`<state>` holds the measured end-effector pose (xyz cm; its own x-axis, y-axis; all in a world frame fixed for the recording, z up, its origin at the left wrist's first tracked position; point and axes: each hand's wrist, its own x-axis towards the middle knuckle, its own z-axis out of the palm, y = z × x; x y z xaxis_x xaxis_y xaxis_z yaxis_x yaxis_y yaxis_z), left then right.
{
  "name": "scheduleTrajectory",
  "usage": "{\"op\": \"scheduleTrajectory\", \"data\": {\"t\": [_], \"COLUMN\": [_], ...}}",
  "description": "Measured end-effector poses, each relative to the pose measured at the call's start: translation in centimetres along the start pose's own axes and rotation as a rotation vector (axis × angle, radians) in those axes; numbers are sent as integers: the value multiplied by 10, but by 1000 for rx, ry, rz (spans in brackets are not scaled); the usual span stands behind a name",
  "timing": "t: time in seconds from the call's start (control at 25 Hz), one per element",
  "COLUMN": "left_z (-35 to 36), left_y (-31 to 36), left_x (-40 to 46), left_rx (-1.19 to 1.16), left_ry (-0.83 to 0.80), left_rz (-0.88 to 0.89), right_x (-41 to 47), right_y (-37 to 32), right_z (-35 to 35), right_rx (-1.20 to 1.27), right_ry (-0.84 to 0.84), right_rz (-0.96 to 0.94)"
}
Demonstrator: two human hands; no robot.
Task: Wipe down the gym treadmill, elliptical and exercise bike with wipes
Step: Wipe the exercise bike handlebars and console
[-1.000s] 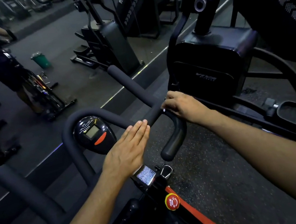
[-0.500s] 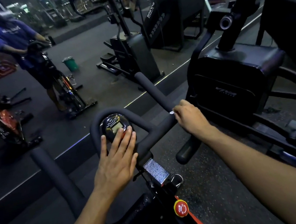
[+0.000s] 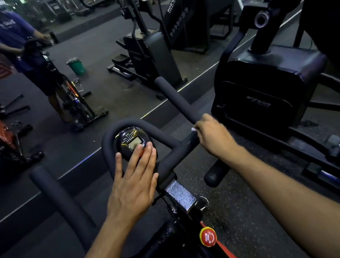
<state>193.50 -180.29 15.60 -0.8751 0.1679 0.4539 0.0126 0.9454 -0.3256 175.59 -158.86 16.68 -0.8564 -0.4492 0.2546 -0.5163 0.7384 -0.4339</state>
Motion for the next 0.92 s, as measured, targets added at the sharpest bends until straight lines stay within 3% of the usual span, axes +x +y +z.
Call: {"op": "scheduleTrajectory", "data": {"t": [0.2, 0.36, 0.52, 0.6, 0.8, 0.92], "left_z": [1, 1, -3, -4, -2, 0], "left_y": [1, -2, -7, -8, -6, -6], "left_x": [-1, 2, -14, -24, -26, -28], "left_rx": [-22, -48, -138, -142, -150, -155], "left_ry": [5, 7, 19, 7, -16, -16], "left_rz": [-11, 2, -46, -55, -62, -66], "right_x": [1, -22, -38, -45, -50, -59], "right_y": [-2, -27, -30, -46, -79, -88], "right_z": [1, 10, -5, -2, 16, 19], "right_rx": [0, 151, 231, 192, 178, 191], "right_ry": [65, -24, 67, 8, -55, -118], "right_rz": [74, -17, -30, -96, -30, -142]}}
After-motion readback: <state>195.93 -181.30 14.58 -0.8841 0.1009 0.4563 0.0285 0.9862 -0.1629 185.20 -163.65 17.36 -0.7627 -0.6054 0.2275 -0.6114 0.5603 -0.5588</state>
